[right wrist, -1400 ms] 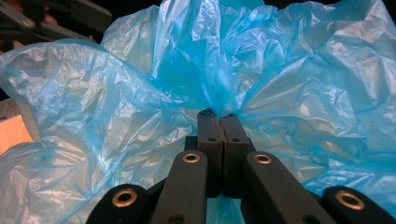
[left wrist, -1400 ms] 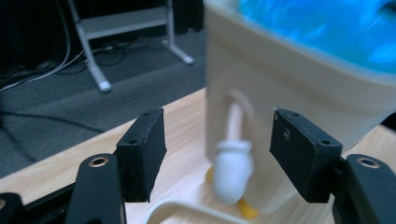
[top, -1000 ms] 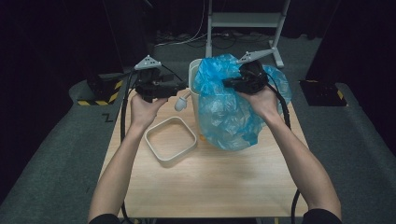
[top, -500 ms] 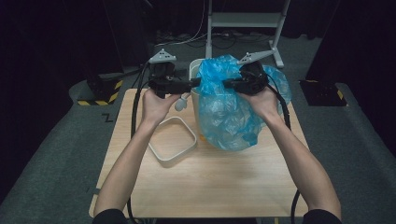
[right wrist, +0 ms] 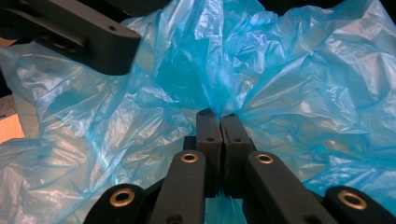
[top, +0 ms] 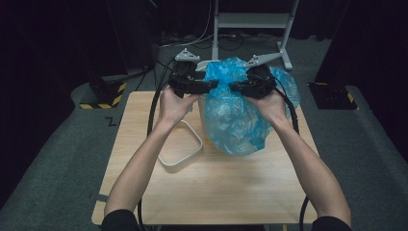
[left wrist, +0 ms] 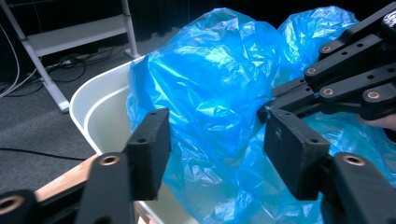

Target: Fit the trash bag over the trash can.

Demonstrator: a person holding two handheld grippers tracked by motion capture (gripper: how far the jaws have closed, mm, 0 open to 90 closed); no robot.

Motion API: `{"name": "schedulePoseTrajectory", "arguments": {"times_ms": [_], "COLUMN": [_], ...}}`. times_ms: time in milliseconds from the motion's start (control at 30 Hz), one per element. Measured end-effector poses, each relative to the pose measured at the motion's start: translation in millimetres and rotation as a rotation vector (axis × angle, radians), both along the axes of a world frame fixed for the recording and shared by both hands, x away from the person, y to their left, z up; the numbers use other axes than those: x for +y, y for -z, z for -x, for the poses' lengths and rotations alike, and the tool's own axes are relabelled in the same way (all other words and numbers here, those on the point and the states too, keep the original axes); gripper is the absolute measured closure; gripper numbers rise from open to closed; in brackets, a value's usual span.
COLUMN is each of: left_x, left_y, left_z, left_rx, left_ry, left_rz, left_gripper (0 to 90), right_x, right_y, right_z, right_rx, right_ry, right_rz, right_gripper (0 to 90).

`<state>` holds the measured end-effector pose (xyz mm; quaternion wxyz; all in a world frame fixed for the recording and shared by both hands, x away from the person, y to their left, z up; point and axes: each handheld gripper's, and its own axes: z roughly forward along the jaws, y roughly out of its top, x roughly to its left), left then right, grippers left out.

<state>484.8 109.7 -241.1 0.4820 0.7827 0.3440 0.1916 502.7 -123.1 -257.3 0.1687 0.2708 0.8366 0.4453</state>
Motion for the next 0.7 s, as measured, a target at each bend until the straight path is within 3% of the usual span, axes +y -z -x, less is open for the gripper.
{"name": "schedulePoseTrajectory", "arguments": {"times_ms": [133,367,533,700], "left_x": [-4.6,-11.2,-15.0,-13.8], "left_y": [0.3,3.3,6.6,6.8], "left_z": [-2.9,-5.1,-6.3,-7.1], "left_rx": [-0.012,-0.036,-0.044,-0.042], "left_ry": [0.023,0.010,0.015,0.009], "left_rz": [-0.019,-0.087,-0.143,-0.158], "left_gripper": [53.8,67.8,72.5,76.6], "right_x": [-0.8,-1.1,-2.9,-8.6], "right_y": [0.5,0.1,-0.9,-7.1], "right_z": [0.0,0.5,2.4,9.6], "right_rx": [0.004,0.011,-0.008,-0.041], "right_ry": [-0.007,-0.016,-0.017,-0.012], "right_rz": [-0.007,-0.021,-0.019,-0.026], "right_gripper": [87.7,84.3,73.0,62.6]}}
